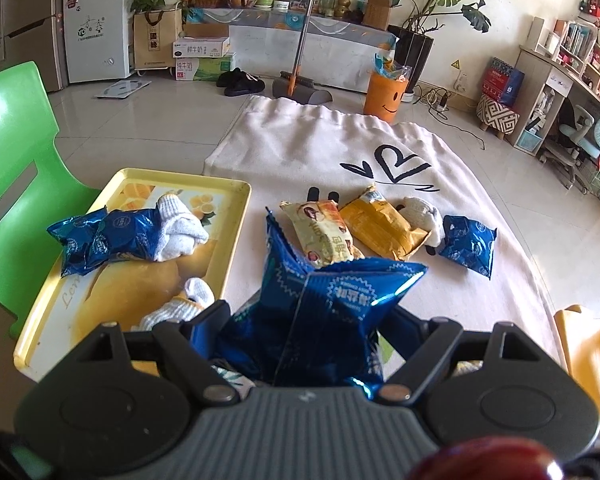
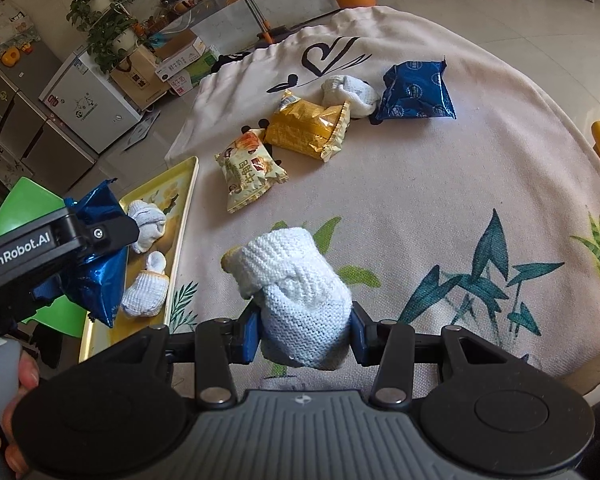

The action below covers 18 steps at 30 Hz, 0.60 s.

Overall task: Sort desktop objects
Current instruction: 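Open left tool over tray releasing packet while right tool drops sock there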

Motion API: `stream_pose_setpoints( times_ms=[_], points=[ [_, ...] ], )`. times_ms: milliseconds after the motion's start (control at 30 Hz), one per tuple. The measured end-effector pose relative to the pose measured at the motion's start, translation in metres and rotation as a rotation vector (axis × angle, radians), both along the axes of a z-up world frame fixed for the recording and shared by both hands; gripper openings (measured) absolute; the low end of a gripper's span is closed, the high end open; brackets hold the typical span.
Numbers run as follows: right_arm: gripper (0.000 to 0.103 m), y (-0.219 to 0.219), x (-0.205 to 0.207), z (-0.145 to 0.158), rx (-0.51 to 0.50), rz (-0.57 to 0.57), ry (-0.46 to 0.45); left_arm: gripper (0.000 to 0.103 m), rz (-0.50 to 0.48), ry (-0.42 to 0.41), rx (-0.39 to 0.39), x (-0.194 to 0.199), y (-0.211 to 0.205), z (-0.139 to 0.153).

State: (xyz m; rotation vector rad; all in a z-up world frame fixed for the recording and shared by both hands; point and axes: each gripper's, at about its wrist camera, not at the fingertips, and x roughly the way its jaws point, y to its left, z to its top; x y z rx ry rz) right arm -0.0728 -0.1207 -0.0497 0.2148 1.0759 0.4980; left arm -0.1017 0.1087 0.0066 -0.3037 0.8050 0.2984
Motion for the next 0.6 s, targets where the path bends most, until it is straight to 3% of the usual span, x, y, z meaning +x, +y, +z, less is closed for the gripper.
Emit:
stream_pose_setpoints(
  times_ms=[367, 600],
  points=[
    [0.045, 0.025, 0.004, 0.019, 0.055, 0.061, -0.015, 0.082, 0.133, -0.029, -0.052, 0.002, 0.037, 0.02],
    [0.045, 0.048, 0.025, 0.042, 0.091, 0.097, -0.034, 0.082, 0.265, -0.017, -0.04, 0.007, 0.071, 0.026]
  ],
)
